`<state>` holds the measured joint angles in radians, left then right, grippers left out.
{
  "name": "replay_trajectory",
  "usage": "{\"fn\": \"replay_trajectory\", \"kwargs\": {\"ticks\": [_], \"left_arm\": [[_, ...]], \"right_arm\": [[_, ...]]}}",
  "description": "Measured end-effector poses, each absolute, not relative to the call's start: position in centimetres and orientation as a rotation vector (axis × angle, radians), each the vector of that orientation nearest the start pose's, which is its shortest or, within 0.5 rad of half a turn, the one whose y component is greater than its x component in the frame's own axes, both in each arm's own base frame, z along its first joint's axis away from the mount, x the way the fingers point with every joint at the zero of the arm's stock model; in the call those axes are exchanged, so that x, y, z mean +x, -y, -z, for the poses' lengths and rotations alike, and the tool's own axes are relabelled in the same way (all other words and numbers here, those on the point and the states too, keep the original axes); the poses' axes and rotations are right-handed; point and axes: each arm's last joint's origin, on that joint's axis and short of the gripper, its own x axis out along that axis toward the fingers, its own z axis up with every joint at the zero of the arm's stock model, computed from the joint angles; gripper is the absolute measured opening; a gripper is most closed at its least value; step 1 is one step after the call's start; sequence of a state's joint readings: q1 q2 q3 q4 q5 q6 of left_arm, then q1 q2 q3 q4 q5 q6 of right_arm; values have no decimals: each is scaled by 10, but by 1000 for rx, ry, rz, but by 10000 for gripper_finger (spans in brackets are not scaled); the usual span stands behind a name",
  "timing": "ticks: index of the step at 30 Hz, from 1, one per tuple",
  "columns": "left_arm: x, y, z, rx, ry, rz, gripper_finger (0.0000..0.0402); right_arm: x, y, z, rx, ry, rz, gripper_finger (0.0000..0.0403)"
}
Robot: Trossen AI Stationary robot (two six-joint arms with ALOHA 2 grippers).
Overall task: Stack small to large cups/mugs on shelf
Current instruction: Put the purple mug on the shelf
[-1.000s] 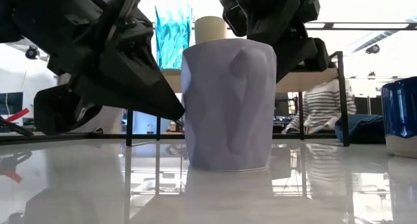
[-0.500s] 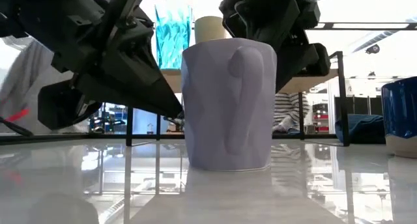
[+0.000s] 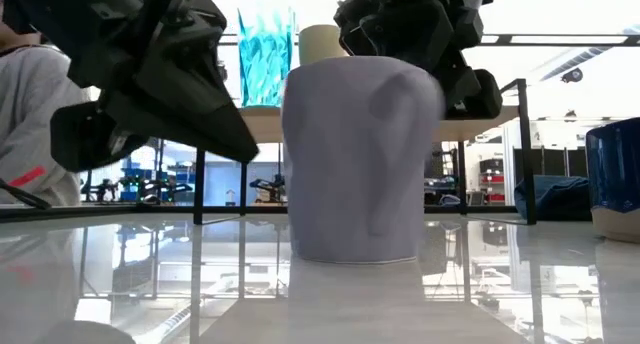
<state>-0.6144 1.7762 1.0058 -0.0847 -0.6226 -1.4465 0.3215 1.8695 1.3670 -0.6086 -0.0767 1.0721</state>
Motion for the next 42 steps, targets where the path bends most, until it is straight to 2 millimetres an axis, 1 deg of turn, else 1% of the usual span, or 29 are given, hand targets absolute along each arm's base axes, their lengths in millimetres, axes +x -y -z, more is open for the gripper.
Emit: {"fn": "replay_trajectory", "kwargs": {"ticks": [2, 10, 12, 15, 20, 27, 31, 34, 37, 39, 42], "left_arm": [[294, 187, -169, -863, -543, -481, 0], [285, 182, -184, -837, -551, -493, 0], [283, 180, -187, -834, -548, -495, 0], [280, 180, -188, -817, -560, -504, 0], [276, 181, -190, -806, -573, -506, 0], [272, 182, -193, -795, -573, -507, 0], [271, 181, -194, -797, -561, -511, 0], [271, 181, -194, -819, -556, -519, 0], [271, 181, -194, -839, -551, -525, 0], [271, 181, -194, -860, -547, -533, 0], [269, 183, -196, -874, -548, -523, 0]], "right_arm": [[364, -123, -204, 808, -1172, 270, 75], [363, -119, -204, 783, -1163, 298, 19], [362, -119, -206, 785, -1162, 303, 15], [361, -118, -217, 784, -1163, 310, 15], [357, -116, -247, 745, -1182, 368, 15], [343, -110, -314, 638, -1177, 513, 14], [330, -102, -350, 615, -1112, 651, 14], [319, -90, -372, 606, -1066, 776, 14], [318, -72, -383, 665, -1015, 805, 14], [319, -54, -385, 686, -1014, 836, 14], [313, -22, -387, 735, -1008, 894, 13]]}}
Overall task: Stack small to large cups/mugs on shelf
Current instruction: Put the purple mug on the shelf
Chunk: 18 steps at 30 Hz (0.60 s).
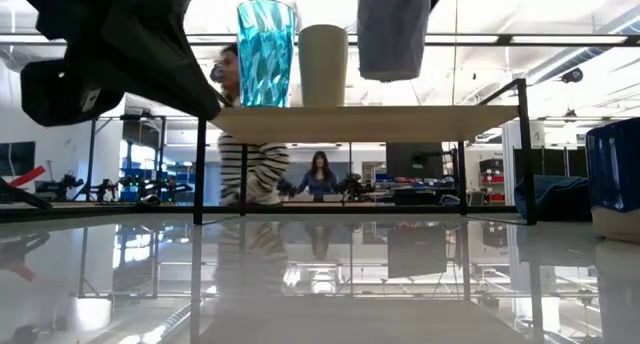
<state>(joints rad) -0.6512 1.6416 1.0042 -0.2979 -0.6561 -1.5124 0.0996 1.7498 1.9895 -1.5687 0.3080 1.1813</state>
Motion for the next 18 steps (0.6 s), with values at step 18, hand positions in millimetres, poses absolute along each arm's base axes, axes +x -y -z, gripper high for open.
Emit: {"fn": "replay_trajectory", "kwargs": {"ticks": [18], "left_arm": [[234, 186, -207, -870, -599, -606, 0]], "right_arm": [[295, 42, -373, 909, -1088, 899, 13]]}}
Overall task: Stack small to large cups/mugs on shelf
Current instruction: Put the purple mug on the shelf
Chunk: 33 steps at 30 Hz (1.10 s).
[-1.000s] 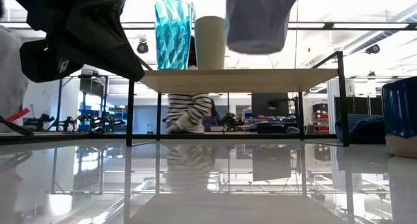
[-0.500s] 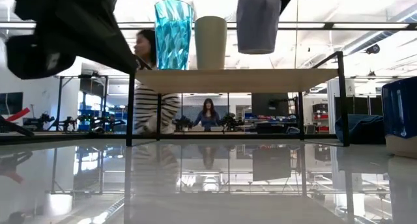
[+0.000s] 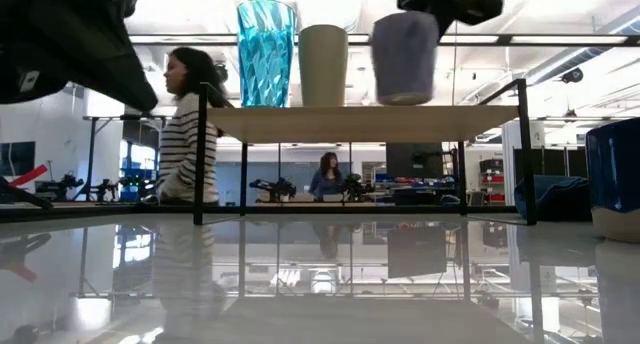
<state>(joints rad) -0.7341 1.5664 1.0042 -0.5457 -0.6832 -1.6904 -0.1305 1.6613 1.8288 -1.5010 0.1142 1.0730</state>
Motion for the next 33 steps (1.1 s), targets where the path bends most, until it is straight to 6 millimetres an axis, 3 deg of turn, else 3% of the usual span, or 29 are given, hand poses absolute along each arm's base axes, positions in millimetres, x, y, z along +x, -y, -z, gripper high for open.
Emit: {"fn": "replay_trajectory", "kwargs": {"ticks": [13, 21, 33], "left_arm": [[230, 183, -213, -869, -594, -605, 0], [228, 181, -209, -859, -602, -615, 0], [225, 179, -202, -860, -632, -616, 0]], "right_arm": [[310, 69, -373, 877, -1088, 916, 13], [321, 72, -362, 882, -1134, 895, 13], [323, 78, -365, 883, -1111, 898, 20]]}}
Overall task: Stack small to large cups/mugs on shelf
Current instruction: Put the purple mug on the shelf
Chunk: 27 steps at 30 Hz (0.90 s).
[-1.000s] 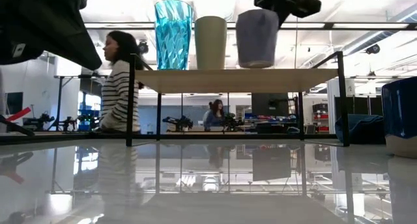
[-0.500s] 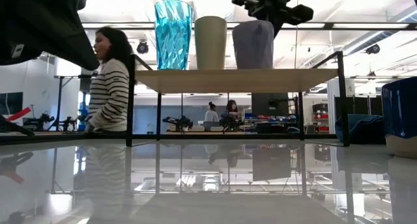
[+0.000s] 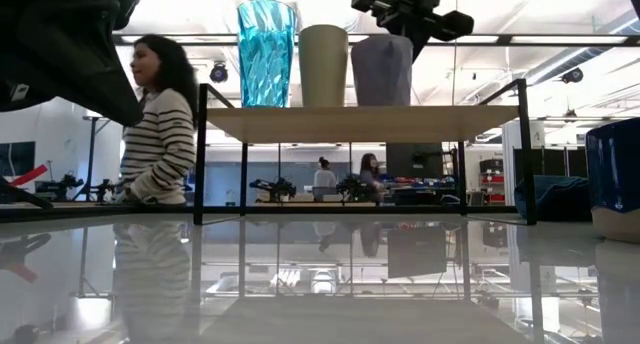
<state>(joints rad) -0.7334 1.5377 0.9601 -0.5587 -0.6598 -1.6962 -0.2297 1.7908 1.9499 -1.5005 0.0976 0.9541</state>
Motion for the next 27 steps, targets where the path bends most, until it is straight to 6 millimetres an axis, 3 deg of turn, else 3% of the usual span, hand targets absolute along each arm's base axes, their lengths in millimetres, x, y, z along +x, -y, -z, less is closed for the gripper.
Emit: {"fn": "replay_trajectory", "kwargs": {"ticks": [12, 27], "left_arm": [[225, 179, -202, -861, -634, -616, 0], [225, 178, -200, -855, -637, -619, 0]], "right_arm": [[326, 82, -361, 901, -1081, 907, 26], [326, 82, -365, 864, -1073, 876, 96]]}}
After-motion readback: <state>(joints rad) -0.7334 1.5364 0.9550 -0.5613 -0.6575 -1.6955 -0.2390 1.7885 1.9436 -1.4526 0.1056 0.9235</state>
